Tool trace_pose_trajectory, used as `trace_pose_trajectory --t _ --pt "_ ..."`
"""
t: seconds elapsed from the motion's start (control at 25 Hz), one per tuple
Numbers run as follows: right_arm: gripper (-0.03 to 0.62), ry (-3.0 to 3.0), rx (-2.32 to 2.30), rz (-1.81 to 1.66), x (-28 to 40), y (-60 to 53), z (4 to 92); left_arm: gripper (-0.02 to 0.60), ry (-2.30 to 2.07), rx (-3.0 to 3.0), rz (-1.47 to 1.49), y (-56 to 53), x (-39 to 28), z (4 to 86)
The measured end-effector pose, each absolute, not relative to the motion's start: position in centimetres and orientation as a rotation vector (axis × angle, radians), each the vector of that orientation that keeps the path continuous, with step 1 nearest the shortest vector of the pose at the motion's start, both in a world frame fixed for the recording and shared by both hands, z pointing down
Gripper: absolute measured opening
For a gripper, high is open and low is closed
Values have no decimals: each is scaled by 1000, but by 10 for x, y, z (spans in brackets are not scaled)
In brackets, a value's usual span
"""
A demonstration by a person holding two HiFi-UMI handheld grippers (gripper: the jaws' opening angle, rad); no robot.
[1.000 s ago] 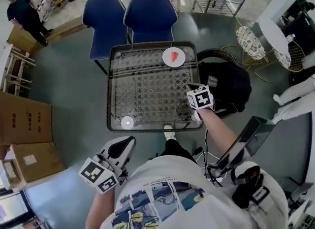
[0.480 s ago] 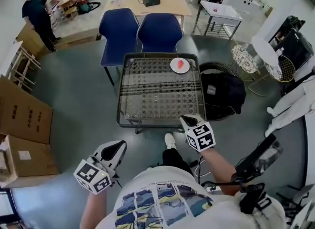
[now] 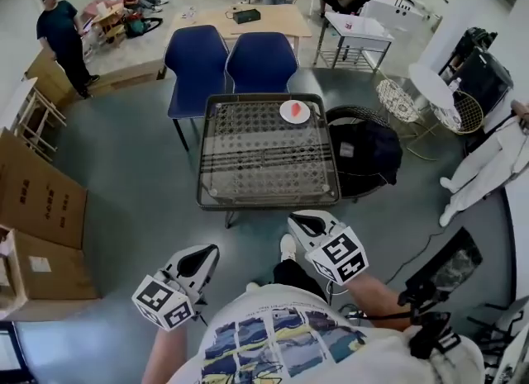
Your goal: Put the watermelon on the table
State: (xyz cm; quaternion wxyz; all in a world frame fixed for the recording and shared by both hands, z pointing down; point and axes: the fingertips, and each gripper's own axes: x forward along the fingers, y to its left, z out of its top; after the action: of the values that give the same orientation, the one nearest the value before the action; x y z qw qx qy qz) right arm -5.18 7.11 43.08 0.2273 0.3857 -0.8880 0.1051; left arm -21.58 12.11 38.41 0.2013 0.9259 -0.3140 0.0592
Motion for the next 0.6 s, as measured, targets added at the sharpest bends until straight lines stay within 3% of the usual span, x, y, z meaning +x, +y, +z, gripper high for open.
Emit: trace_pose_trajectory --t 0.6 --pt "11 -2526 1052 258 -60 106 420 8 -751 2660 198 140 -176 384"
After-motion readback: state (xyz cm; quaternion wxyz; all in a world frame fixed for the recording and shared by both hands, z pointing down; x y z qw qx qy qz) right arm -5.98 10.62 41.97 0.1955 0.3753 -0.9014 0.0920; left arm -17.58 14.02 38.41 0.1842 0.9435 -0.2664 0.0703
